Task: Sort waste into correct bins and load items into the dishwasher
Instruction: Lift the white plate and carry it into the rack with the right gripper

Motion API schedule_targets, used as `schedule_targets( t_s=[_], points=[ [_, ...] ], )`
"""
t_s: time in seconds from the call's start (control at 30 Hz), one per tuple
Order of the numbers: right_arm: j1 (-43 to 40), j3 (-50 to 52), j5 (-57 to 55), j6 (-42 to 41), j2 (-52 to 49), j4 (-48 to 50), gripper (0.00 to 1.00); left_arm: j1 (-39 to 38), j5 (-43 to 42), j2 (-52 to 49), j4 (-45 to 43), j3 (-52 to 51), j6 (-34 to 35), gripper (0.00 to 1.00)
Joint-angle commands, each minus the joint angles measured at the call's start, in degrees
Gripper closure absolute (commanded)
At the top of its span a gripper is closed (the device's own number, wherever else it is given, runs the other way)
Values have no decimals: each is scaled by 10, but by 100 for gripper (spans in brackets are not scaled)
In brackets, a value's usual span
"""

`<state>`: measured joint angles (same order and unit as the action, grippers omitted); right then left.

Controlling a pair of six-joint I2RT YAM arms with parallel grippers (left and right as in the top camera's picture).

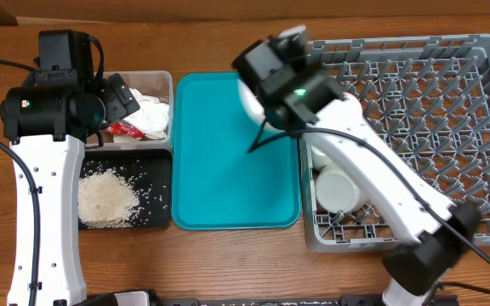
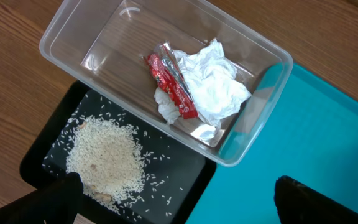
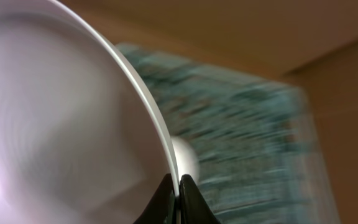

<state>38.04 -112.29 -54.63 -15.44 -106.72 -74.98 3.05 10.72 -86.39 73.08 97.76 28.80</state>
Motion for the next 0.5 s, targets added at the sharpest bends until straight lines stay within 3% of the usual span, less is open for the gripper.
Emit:
schedule_targets(
  t_s=[0.0, 0.3, 0.47],
  points=[
    [-43, -2, -257, 39, 3, -32, 96, -1, -1, -2, 0, 2, 2, 0],
    [-184, 17, -70, 33, 3, -80, 96, -1, -1, -2, 0, 2, 2, 0],
    [-240, 34, -59, 33, 3, -85, 96, -1, -1, -2, 0, 2, 2, 0]
  ],
)
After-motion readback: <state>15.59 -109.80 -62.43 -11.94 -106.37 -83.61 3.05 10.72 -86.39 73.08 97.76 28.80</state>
